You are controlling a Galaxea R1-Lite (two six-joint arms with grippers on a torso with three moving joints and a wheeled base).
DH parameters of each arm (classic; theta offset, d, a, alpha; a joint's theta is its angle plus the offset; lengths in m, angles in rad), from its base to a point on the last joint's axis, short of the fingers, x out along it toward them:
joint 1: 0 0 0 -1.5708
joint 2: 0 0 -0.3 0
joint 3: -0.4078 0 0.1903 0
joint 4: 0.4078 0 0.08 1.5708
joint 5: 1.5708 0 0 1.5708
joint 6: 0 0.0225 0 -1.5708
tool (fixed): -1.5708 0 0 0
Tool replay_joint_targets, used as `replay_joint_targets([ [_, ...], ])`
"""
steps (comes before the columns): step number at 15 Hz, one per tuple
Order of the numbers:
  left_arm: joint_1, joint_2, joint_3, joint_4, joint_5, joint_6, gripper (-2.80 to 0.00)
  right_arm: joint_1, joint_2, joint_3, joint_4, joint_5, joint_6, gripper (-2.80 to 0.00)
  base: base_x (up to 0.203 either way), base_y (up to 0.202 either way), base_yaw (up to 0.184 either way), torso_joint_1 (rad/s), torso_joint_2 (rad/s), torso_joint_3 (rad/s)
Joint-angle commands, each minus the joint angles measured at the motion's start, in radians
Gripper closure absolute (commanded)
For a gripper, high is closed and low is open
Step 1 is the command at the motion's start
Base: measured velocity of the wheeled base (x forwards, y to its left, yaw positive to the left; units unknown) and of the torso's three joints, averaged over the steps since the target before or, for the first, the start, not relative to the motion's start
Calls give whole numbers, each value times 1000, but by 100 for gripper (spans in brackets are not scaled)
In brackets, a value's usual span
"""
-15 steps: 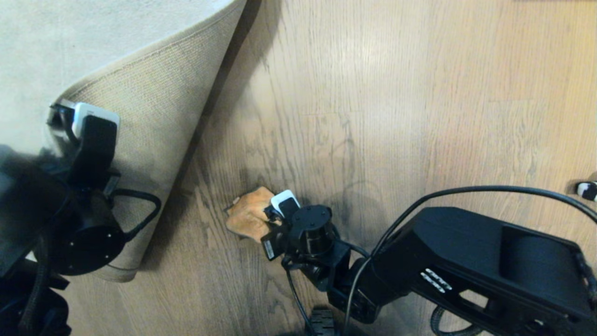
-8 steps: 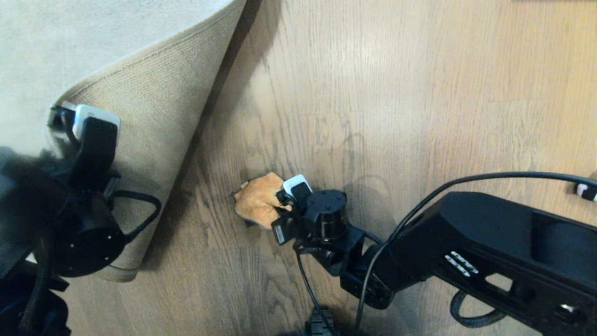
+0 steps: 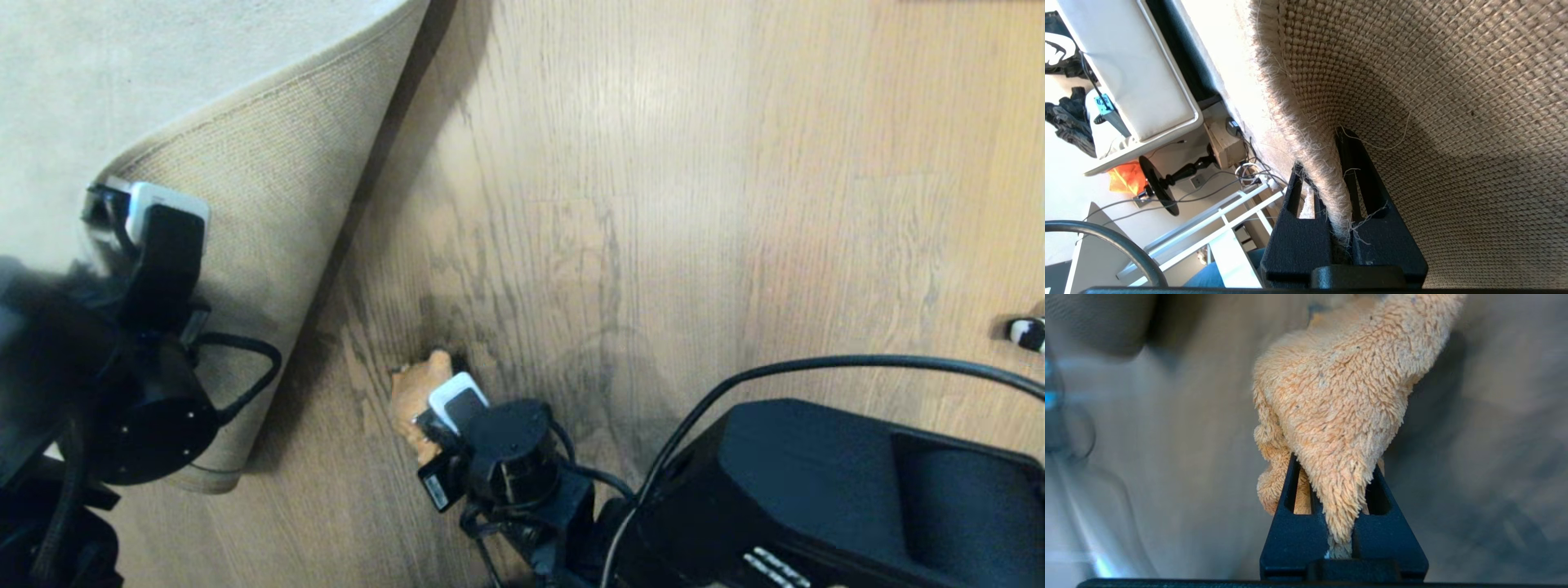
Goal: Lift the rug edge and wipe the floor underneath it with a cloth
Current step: Wipe the floor under the carpet with a rag
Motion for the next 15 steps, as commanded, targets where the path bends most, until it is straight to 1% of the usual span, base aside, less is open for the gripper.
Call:
replay_joint_targets([
  [1, 0, -2, 0, -47, 8, 5, 0, 62, 53, -5, -13, 4, 1, 0, 0, 0, 0, 0, 0, 0],
  [4, 0, -2, 0, -47, 8, 5, 0, 82, 86, -19, -18, 4, 1, 0, 0, 0, 0, 0, 0, 0],
  [8, 0, 1, 1, -47, 6, 7, 0, 81, 165, -116, -21, -1, 17, 0, 0, 0, 0, 0, 0, 0],
  [11, 0, 1, 13, -47, 6, 7, 0, 35, 179, -135, -21, -3, 26, 0, 0, 0, 0, 0, 0, 0],
  [15, 0, 2, 29, -47, 6, 5, 0, -68, 170, -127, -34, -1, 22, 0, 0, 0, 0, 0, 0, 0],
])
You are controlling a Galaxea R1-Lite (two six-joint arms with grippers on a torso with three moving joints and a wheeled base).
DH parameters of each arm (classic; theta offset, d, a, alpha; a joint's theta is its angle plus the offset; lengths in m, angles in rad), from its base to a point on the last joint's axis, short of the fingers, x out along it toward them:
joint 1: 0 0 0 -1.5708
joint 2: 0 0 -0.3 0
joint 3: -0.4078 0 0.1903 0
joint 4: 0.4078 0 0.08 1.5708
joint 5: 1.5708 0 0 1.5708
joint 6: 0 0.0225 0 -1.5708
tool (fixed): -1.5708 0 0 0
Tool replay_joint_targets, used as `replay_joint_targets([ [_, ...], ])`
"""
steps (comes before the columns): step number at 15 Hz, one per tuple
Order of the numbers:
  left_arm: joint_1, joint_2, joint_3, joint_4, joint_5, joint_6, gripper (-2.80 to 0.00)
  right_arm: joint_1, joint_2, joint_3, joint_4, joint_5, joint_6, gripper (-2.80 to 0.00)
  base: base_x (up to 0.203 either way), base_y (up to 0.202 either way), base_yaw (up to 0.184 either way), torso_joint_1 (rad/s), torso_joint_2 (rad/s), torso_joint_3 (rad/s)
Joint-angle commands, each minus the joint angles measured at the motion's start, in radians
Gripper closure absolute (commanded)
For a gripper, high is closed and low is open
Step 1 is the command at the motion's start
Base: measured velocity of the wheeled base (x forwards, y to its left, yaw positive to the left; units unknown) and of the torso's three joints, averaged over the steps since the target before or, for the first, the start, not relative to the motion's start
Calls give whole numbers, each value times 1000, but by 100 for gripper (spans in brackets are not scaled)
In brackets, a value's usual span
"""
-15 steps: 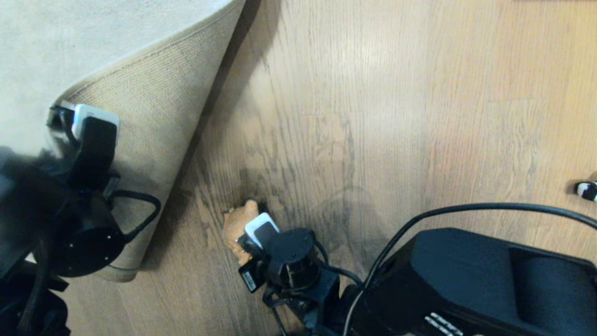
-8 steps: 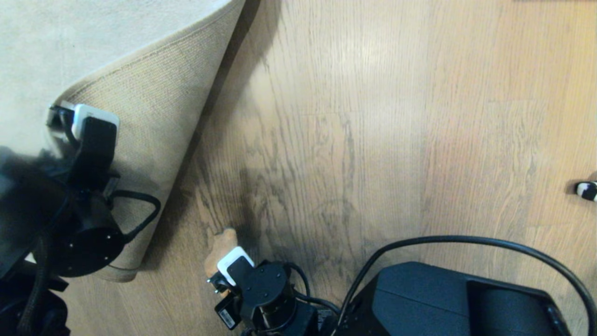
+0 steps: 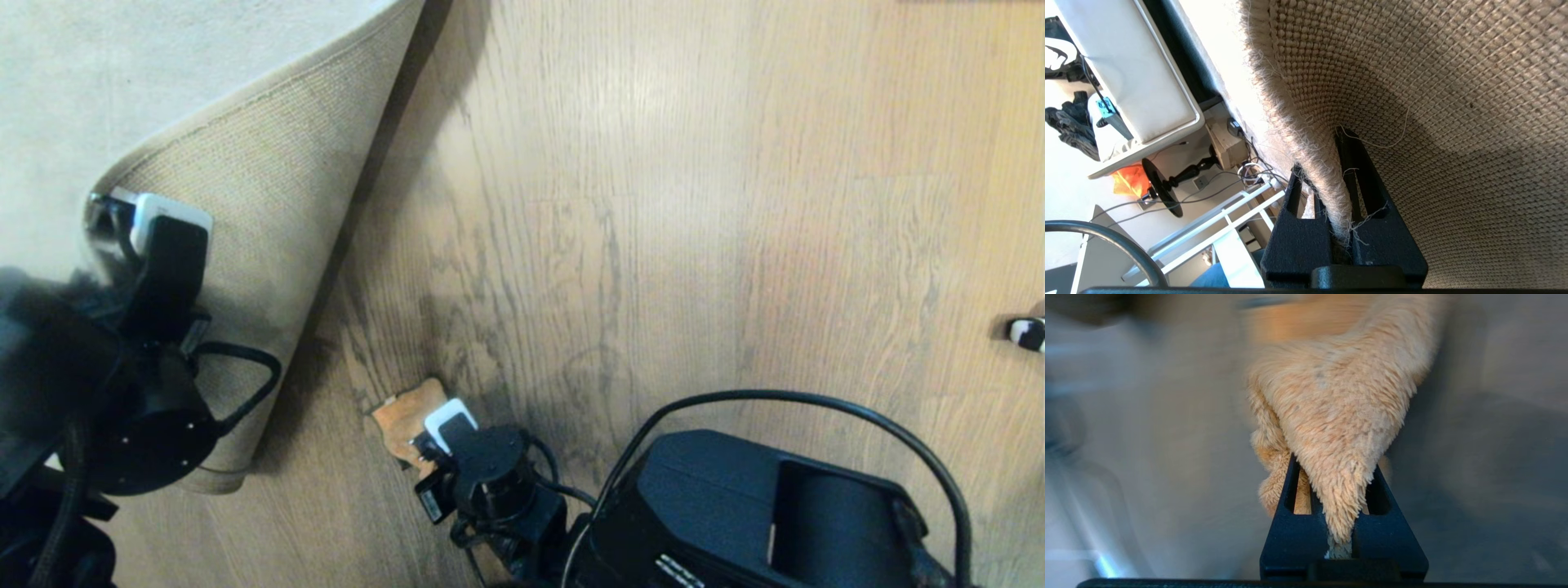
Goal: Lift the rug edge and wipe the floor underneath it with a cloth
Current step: Wipe the floor under the carpet with a rag
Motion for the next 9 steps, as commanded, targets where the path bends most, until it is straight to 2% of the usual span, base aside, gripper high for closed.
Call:
replay_joint_targets([
  [1, 0, 4, 2, -47, 7, 5, 0, -64, -12, 11, -15, -2, -3, 0, 0, 0, 0, 0, 0, 0],
  [9, 0, 5, 2, -47, 5, 5, 0, -188, -177, 197, -16, -1, -48, 0, 0, 0, 0, 0, 0, 0],
])
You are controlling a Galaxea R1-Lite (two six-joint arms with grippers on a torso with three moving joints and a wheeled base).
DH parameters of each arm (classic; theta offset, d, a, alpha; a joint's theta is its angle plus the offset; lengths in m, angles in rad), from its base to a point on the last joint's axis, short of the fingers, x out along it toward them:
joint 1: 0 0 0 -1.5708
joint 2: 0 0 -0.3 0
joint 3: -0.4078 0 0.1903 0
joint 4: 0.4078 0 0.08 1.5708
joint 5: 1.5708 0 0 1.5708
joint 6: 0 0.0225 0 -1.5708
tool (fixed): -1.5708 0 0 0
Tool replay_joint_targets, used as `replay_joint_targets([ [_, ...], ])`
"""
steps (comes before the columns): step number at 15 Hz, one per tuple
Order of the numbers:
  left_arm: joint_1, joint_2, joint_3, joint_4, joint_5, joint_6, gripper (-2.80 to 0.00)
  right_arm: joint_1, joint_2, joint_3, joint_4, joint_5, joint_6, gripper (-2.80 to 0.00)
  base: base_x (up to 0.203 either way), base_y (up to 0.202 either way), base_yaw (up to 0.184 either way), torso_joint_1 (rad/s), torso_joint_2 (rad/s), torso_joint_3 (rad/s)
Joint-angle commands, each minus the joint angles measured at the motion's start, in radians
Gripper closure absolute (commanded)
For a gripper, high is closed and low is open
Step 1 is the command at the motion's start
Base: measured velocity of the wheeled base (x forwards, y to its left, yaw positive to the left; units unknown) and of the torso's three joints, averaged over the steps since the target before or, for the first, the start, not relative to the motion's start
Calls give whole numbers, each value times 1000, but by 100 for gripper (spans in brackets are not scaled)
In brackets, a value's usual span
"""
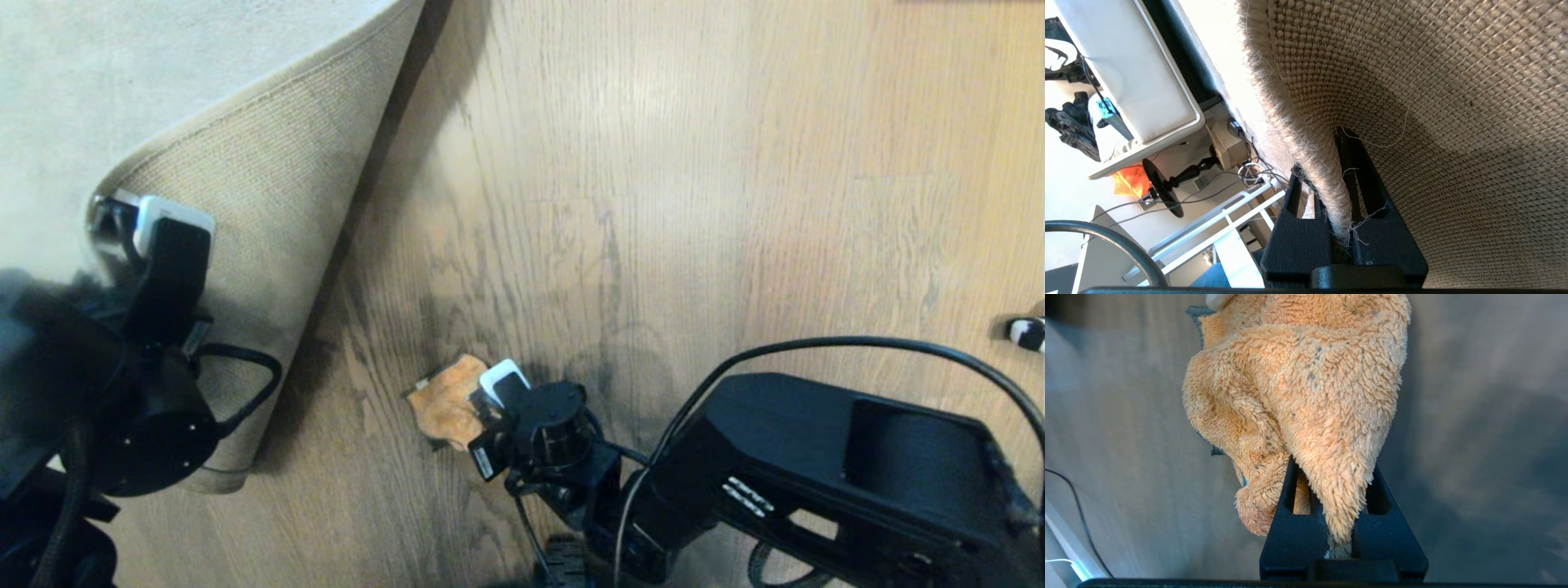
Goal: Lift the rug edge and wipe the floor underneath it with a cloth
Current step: Wipe the floor under the carpet with a rag
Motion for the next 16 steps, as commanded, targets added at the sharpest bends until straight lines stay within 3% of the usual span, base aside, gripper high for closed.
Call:
replay_joint_targets([
  [1, 0, 2, 1, -47, 7, 6, 0, -36, -67, 65, -4, -9, -19, 0, 0, 0, 0, 0, 0, 0],
  [4, 0, 2, 6, -47, 7, 6, 0, -83, -129, 138, -2, -7, -34, 0, 0, 0, 0, 0, 0, 0],
  [7, 0, 0, 7, -47, 7, 6, 0, -76, -156, 177, 3, -6, -35, 0, 0, 0, 0, 0, 0, 0],
  [13, -2, 6, 8, -47, 7, 4, 0, 129, -99, 182, 5, -4, -31, 0, 0, 0, 0, 0, 0, 0],
  [16, -2, 8, 7, -47, 7, 6, 0, 192, -22, 139, -2, -3, -31, 0, 0, 0, 0, 0, 0, 0],
])
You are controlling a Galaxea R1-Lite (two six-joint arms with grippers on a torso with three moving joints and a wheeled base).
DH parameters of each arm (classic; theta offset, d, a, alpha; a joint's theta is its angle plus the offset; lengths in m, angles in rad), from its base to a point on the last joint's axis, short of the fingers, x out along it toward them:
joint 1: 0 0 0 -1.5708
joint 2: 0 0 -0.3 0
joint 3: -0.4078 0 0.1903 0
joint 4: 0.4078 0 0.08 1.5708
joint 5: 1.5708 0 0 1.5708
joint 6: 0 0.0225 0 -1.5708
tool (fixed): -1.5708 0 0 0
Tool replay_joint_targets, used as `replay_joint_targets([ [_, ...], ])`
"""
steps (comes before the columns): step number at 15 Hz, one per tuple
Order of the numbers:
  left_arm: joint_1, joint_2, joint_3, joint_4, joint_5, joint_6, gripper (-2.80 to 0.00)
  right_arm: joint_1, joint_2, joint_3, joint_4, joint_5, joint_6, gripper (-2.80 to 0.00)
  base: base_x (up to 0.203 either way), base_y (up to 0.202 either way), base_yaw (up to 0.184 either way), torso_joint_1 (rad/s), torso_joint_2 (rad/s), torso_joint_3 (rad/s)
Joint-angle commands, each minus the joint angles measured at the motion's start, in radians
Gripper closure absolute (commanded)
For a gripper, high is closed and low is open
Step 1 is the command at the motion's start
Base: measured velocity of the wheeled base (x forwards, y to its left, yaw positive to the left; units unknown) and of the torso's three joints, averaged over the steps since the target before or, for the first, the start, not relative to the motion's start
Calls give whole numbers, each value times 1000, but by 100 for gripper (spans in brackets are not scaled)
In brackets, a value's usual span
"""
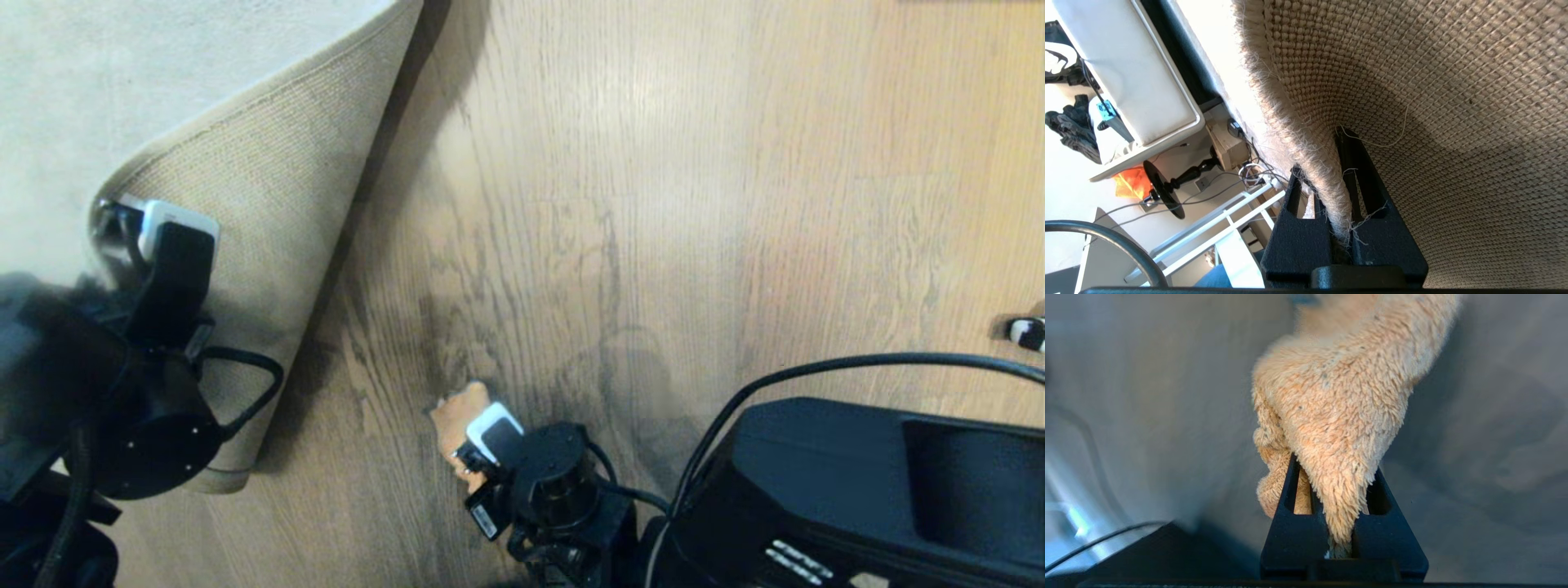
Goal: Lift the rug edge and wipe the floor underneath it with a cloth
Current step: Wipe the floor under the carpet with a rag
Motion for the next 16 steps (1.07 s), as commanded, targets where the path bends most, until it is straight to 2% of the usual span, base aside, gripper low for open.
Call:
replay_joint_targets([
  [1, 0, 7, -1, -47, 7, 8, 0, 47, 83, -61, -7, 5, 0, 0, 0, 0, 0, 0, 0, 0],
  [7, 0, 4, 8, -47, 8, 8, 0, 82, 197, -249, -12, 5, 6, 0, 0, 0, 0, 0, 0, 0],
  [13, 0, 4, 8, -47, 8, 8, 0, 71, 192, -237, -17, 1, 33, 0, 0, 0, 0, 0, 0, 0],
  [16, 0, 4, 17, -47, 7, 6, 0, 38, 165, -209, -18, -1, 33, 0, 0, 0, 0, 0, 0, 0],
])
